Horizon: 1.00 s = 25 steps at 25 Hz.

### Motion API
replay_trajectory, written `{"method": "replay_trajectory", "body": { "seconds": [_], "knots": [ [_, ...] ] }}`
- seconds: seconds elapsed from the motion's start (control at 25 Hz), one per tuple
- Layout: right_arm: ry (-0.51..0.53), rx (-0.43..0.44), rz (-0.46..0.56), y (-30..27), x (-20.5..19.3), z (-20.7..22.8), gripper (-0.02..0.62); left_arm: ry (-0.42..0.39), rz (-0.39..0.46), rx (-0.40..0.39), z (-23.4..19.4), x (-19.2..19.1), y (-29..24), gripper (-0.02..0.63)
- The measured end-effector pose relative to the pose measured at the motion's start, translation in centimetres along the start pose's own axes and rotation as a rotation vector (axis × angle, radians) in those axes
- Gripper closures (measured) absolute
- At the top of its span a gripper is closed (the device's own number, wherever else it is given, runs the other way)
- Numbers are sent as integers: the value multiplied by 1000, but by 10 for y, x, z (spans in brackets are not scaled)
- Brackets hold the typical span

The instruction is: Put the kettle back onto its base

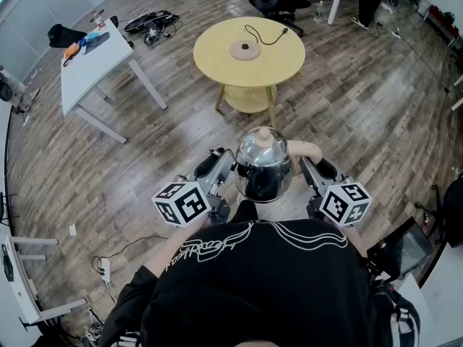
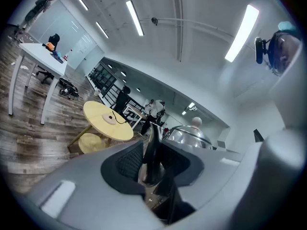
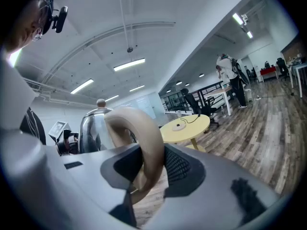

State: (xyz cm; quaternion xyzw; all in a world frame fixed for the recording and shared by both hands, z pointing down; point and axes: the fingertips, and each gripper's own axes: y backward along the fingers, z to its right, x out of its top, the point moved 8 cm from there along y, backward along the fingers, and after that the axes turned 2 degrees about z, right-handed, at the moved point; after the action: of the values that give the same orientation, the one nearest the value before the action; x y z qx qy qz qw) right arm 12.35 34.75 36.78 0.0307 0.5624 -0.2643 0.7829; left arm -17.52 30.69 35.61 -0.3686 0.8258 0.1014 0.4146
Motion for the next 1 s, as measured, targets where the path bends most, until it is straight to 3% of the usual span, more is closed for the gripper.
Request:
{"method": "replay_trajectory", "body": {
  "seconds": [0.28, 0.52, 0.76, 1.0],
  "knots": [
    [-16, 0, -38, -143, 38, 39, 463, -16, -29, -8, -97, 83, -101, 497],
    [47, -19, -47, -223, 72, 54, 462, -12, -28, -49, -153, 132, -158, 497],
    [67, -25, -66, -251, 84, 74, 463, -31, -39, -84, -170, 149, -193, 497],
    [59, -16, -89, -283, 88, 101, 463, -21, -57, -62, -189, 154, -225, 497]
  ]
}}
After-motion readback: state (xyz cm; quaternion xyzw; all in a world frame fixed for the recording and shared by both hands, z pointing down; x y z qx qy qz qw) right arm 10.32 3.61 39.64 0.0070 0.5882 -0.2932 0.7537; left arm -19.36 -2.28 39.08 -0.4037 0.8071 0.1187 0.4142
